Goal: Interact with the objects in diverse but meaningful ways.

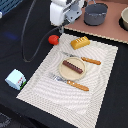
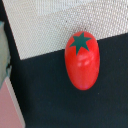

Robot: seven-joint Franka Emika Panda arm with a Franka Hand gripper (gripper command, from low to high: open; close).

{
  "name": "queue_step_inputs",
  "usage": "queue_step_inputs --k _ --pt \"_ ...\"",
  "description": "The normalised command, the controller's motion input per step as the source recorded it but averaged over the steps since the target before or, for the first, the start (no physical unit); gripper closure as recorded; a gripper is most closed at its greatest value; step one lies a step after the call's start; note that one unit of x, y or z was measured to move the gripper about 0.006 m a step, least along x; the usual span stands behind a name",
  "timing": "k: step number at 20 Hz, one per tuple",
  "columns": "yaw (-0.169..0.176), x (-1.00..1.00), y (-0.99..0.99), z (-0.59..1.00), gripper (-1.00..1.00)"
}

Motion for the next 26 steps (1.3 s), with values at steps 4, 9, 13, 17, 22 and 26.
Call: queue_step_inputs --k 4,9,13,17,22,26 --pt "0.101 -0.43 -0.21 -0.24 -1.00" --pt "0.000 -0.28 -0.36 -0.22 -1.00" --pt "-0.002 -0.42 -0.43 -0.34 -1.00" --pt "-0.027 -0.46 -0.49 -0.34 -1.00" --pt "-0.013 -0.60 -0.26 -0.43 -1.00" --pt "-0.007 -0.57 -0.10 -0.36 -1.00"
